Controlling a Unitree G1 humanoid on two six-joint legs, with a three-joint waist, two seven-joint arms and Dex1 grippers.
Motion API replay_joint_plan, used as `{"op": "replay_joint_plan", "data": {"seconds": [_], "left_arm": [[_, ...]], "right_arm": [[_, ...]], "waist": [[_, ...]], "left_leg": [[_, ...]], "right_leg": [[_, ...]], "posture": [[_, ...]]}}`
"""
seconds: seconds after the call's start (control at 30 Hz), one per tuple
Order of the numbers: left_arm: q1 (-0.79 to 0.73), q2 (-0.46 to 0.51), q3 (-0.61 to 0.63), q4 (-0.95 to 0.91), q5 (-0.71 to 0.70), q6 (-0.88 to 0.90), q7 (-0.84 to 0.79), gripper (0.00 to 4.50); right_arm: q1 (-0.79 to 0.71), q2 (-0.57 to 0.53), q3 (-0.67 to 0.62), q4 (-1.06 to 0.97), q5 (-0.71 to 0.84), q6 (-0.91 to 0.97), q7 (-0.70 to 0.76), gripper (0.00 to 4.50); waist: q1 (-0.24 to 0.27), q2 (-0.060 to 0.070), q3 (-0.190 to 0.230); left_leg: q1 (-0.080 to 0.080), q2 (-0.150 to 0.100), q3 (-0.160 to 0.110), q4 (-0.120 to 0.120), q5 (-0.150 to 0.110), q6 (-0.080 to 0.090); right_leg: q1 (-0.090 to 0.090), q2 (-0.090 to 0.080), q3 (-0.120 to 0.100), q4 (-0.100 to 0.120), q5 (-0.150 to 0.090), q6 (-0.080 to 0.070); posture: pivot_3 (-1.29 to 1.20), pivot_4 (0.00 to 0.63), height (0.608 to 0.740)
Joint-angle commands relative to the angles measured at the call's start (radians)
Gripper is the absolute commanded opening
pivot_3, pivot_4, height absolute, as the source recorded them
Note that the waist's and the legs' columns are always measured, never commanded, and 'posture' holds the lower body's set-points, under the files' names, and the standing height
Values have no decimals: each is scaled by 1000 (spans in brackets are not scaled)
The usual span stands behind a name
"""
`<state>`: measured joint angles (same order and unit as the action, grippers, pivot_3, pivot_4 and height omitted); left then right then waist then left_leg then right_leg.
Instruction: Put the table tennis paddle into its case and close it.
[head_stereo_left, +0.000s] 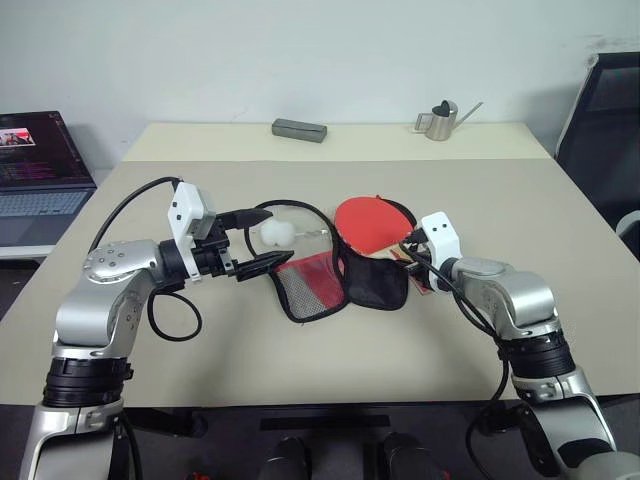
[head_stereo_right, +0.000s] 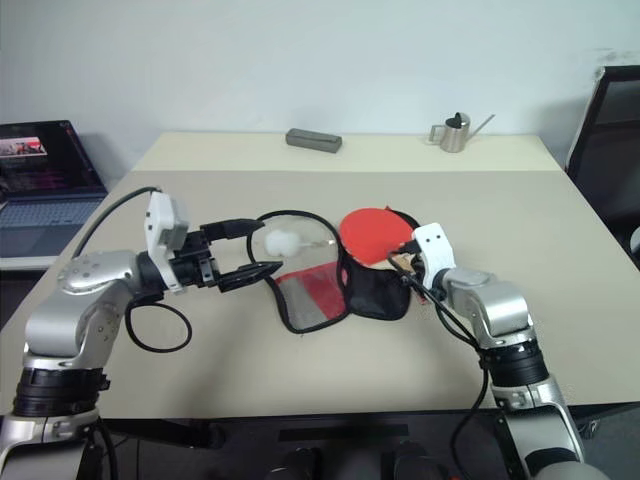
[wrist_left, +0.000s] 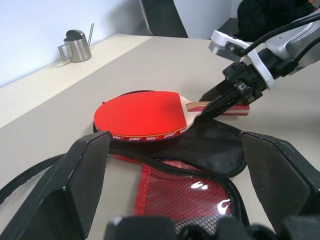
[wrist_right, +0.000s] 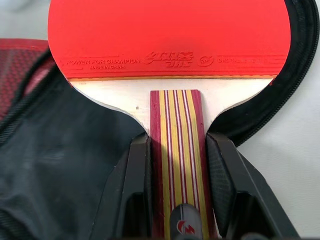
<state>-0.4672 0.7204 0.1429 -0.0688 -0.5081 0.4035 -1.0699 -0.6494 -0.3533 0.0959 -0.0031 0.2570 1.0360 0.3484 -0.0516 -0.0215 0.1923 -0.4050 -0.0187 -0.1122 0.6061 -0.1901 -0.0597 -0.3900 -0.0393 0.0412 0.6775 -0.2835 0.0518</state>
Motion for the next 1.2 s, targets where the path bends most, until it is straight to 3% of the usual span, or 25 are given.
{"op": "replay_joint_plan", "data": {"seconds": [0.03,0.7,1.17,1.2], "left_arm": [[-4,1,16,-23,-6,-22,8,4500],[-12,0,13,-28,-9,-19,16,4500],[-17,3,13,-21,-9,-20,10,4500],[-18,3,13,-20,-8,-20,10,4500]], "right_arm": [[-43,5,1,18,-24,-66,5,1116],[-77,12,20,119,-98,-143,25,1116],[-57,0,15,57,-90,-88,58,1116],[-57,1,14,56,-89,-87,58,1466]], "waist": [[-1,0,0],[-3,0,0],[-3,0,0],[-3,0,0]], "left_leg": [[0,0,0,0,0,0],[0,0,0,0,0,0],[0,0,0,0,0,0],[0,0,0,0,0,0]], "right_leg": [[0,0,0,0,0,0],[0,0,0,0,0,0],[0,0,0,0,0,0],[0,0,0,0,0,0]], "posture": [[0,150,740],[0,150,740],[0,150,740],[0,150,740]]}}
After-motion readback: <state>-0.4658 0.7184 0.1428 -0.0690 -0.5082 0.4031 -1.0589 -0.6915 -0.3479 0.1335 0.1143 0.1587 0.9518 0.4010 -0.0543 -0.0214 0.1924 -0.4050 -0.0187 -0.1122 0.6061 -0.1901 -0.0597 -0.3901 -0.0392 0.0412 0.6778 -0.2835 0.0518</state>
